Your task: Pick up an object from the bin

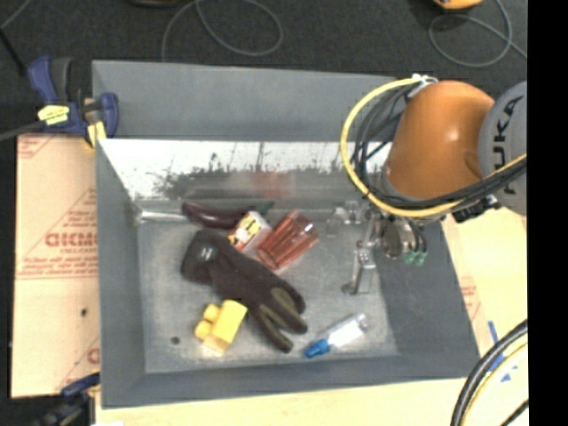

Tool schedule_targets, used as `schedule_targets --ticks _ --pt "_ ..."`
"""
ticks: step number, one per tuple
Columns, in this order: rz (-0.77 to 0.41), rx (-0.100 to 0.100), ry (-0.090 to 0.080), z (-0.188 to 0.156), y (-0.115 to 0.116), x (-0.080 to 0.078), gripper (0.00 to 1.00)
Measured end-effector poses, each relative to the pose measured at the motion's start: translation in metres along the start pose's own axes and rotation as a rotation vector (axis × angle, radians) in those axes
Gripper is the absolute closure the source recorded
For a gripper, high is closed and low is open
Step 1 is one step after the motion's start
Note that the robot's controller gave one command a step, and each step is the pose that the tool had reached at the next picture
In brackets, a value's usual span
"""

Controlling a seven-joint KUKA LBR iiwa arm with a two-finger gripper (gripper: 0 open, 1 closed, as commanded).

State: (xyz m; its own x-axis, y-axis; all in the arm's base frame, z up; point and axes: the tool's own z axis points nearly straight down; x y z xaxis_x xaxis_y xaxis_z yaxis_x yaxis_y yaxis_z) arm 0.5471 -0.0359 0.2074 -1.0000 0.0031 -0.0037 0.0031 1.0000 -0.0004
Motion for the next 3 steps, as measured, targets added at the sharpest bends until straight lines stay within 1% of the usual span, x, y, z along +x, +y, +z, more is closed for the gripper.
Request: schedule_targets --ticks 1,2,3 --pt "0.034 0.0 -0.009 0.035 -0.002 -0.046 0.0" --pt "0.008 0.001 -0.006 0.077 0.025 -0.054 0.0" --pt "0.045 0.001 -0.01 0.095 0.056 -0.051 0.0"
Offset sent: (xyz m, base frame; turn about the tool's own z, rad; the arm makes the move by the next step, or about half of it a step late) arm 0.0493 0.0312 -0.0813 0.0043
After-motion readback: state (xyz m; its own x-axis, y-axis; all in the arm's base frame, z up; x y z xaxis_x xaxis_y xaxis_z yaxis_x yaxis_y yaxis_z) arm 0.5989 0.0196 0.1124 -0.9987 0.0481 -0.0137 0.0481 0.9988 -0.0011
